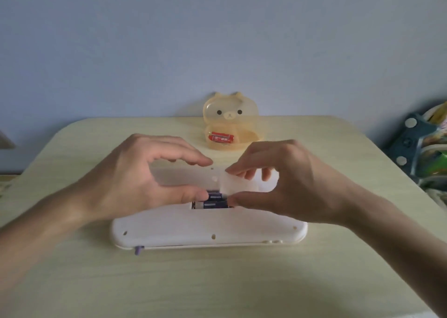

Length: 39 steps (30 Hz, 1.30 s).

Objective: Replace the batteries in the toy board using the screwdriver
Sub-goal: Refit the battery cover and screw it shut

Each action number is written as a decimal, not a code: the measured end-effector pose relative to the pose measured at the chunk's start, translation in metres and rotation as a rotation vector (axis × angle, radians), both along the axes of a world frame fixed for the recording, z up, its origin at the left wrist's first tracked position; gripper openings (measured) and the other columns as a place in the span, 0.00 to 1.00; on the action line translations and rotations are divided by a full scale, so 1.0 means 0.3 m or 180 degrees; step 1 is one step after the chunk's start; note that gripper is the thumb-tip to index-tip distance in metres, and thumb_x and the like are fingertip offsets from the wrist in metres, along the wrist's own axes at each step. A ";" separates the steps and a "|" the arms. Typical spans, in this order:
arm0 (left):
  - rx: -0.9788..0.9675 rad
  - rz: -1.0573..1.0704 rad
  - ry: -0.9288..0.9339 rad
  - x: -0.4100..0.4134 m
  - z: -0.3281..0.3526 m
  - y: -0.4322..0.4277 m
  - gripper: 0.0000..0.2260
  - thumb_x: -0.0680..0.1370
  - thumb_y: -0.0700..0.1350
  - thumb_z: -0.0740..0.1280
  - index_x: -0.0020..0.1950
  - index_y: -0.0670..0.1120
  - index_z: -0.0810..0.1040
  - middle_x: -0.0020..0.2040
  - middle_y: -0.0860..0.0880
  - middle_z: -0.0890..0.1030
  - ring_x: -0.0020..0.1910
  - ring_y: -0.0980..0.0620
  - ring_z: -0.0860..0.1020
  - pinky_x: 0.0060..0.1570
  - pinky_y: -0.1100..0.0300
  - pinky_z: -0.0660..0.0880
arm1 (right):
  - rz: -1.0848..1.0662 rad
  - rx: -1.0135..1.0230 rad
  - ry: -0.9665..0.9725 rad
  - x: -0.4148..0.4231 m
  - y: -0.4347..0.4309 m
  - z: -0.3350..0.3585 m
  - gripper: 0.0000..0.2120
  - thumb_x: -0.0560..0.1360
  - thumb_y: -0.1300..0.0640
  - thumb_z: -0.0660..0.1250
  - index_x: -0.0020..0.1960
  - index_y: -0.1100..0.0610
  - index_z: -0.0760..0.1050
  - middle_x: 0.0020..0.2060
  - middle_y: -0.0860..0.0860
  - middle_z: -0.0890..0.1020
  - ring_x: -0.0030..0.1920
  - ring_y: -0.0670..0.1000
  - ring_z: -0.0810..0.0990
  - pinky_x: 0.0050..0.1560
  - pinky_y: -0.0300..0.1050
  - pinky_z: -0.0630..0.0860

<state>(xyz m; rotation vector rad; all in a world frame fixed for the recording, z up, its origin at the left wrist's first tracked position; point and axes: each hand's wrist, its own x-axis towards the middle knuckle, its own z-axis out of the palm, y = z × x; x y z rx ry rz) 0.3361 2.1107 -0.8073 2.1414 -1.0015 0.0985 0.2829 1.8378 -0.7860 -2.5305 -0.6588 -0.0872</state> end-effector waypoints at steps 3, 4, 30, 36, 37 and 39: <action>-0.0153 0.0052 -0.0026 -0.023 -0.006 -0.035 0.16 0.69 0.62 0.81 0.55 0.61 0.87 0.53 0.65 0.88 0.51 0.62 0.85 0.52 0.66 0.77 | 0.0155 0.0064 -0.0038 0.010 0.050 -0.025 0.18 0.71 0.45 0.79 0.59 0.49 0.86 0.46 0.44 0.85 0.43 0.37 0.79 0.43 0.31 0.75; -0.0172 0.0057 -0.0006 -0.026 -0.008 -0.041 0.16 0.69 0.61 0.82 0.54 0.59 0.89 0.52 0.64 0.88 0.50 0.61 0.85 0.50 0.65 0.78 | 0.0176 0.0099 -0.0049 0.010 0.058 -0.031 0.18 0.71 0.45 0.79 0.58 0.49 0.86 0.45 0.44 0.84 0.41 0.36 0.78 0.43 0.31 0.75; 0.0198 -0.0173 -0.0140 -0.004 -0.019 0.019 0.06 0.71 0.52 0.81 0.47 0.56 0.92 0.48 0.59 0.88 0.46 0.57 0.87 0.49 0.61 0.79 | 0.0033 -0.0091 0.0594 0.013 -0.008 -0.033 0.21 0.69 0.38 0.78 0.60 0.41 0.84 0.51 0.40 0.82 0.51 0.45 0.81 0.52 0.44 0.78; 0.0120 -0.0233 -0.0093 0.002 -0.031 0.024 0.08 0.72 0.57 0.78 0.48 0.56 0.92 0.49 0.58 0.88 0.46 0.56 0.87 0.48 0.59 0.79 | 0.0073 -0.0062 0.0587 0.016 -0.011 -0.034 0.22 0.68 0.38 0.78 0.61 0.42 0.85 0.51 0.40 0.83 0.50 0.45 0.81 0.51 0.43 0.78; 0.0130 -0.0227 -0.0090 0.002 -0.035 0.023 0.08 0.72 0.57 0.79 0.47 0.56 0.92 0.49 0.58 0.88 0.46 0.56 0.87 0.48 0.59 0.79 | 0.0075 -0.0052 0.0589 0.018 -0.012 -0.036 0.22 0.68 0.38 0.78 0.60 0.43 0.85 0.51 0.40 0.83 0.50 0.45 0.81 0.51 0.43 0.78; 0.0185 -0.0222 -0.0066 0.004 -0.042 0.023 0.08 0.71 0.56 0.81 0.47 0.56 0.92 0.49 0.58 0.87 0.46 0.56 0.86 0.47 0.60 0.79 | 0.0088 -0.0047 0.0587 0.021 -0.013 -0.038 0.22 0.68 0.38 0.78 0.60 0.42 0.85 0.51 0.40 0.83 0.50 0.46 0.82 0.51 0.45 0.79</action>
